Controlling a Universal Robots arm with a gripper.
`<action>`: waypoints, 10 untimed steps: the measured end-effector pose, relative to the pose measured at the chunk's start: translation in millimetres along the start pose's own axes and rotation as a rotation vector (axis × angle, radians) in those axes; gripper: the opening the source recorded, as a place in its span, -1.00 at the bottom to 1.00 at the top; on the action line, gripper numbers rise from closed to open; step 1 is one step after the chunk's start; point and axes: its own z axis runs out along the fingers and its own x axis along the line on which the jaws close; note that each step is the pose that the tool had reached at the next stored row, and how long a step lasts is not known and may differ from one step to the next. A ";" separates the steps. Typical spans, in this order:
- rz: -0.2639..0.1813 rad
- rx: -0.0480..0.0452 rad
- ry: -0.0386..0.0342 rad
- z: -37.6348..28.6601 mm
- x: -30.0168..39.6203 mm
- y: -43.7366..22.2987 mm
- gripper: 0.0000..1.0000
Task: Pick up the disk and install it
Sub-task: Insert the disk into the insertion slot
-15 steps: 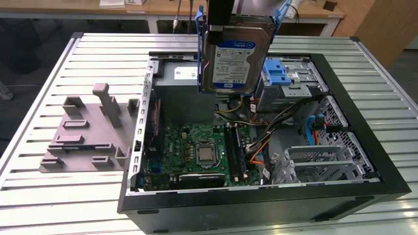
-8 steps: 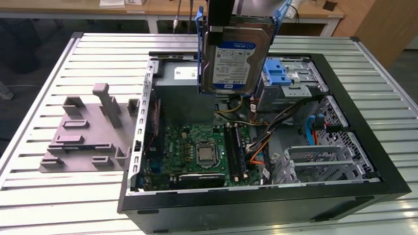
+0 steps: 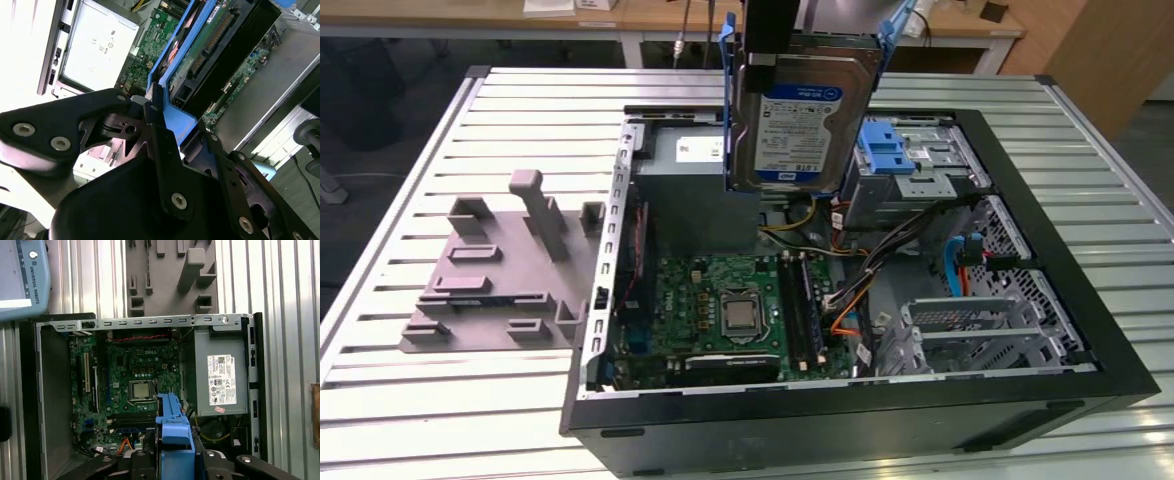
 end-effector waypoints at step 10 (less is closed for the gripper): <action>0.000 0.0000 0.0001 -0.1 10.4 -0.7 -0.27</action>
